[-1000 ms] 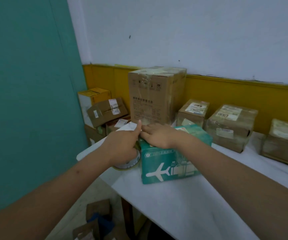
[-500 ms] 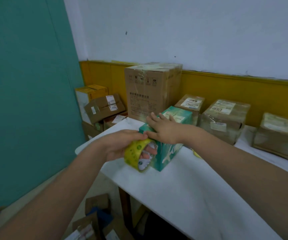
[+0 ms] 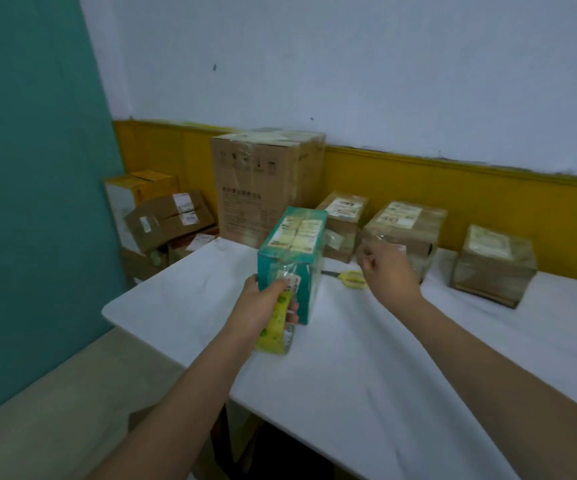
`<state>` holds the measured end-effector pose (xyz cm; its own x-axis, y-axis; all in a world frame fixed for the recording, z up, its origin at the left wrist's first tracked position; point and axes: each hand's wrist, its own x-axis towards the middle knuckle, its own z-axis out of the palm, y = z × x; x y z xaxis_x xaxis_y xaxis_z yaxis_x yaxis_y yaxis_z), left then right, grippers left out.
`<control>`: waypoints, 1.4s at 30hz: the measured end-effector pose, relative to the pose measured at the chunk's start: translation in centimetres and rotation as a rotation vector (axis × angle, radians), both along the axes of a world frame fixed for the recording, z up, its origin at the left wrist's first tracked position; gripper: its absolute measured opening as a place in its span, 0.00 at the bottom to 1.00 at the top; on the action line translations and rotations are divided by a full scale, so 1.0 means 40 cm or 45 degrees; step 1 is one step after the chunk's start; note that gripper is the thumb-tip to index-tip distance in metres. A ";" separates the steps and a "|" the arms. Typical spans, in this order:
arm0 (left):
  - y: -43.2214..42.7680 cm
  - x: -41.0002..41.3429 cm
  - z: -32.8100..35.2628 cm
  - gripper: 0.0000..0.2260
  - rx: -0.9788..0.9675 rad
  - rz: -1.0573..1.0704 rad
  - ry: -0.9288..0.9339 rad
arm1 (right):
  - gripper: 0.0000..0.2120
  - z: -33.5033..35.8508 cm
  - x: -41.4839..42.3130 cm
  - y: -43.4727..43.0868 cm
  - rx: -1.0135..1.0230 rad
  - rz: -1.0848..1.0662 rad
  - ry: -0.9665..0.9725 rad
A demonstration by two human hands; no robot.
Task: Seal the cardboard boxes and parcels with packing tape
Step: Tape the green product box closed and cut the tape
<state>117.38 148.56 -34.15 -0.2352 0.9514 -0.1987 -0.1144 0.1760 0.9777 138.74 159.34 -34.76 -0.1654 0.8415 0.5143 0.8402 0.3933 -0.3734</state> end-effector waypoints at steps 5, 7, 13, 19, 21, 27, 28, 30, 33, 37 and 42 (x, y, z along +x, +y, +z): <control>-0.005 0.010 -0.017 0.21 -0.025 0.177 0.083 | 0.16 -0.100 0.036 0.086 -0.387 -0.013 -0.240; -0.012 0.016 -0.026 0.21 0.025 0.233 0.118 | 0.16 -0.112 0.026 0.117 -0.407 -0.017 -0.216; -0.017 0.041 -0.042 0.14 0.060 0.215 0.096 | 0.10 -0.083 0.000 0.158 -0.558 -0.145 -0.378; -0.018 0.063 -0.045 0.09 0.063 0.158 -0.050 | 0.14 -0.061 0.005 0.120 -0.528 -0.127 -0.824; -0.019 0.065 -0.042 0.07 0.058 0.123 -0.037 | 0.21 -0.052 0.000 0.095 -0.534 -0.110 -0.850; -0.027 0.049 -0.042 0.06 0.109 0.051 -0.026 | 0.14 0.000 0.028 -0.021 -0.709 -0.069 -0.693; -0.027 0.046 -0.041 0.06 0.107 0.033 -0.024 | 0.10 0.012 0.048 -0.040 -0.799 -0.002 -0.571; -0.024 0.044 -0.039 0.08 0.096 -0.008 -0.022 | 0.07 0.047 0.092 -0.084 -0.928 0.165 -0.300; -0.020 0.043 -0.036 0.09 0.076 -0.037 -0.034 | 0.07 0.110 0.124 -0.144 -0.950 0.364 -0.308; -0.015 0.042 -0.039 0.10 0.059 -0.035 -0.038 | 0.17 0.175 0.095 -0.179 -1.092 0.509 -0.525; -0.013 0.035 -0.039 0.09 0.041 -0.060 0.005 | 0.20 0.202 0.008 -0.141 -1.175 0.584 -0.681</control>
<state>118.77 148.04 -35.72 -0.1909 0.9673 -0.1669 -0.1026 0.1495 0.9834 139.08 153.69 -26.69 -0.5627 0.6650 -0.4910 0.8265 0.4652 -0.3170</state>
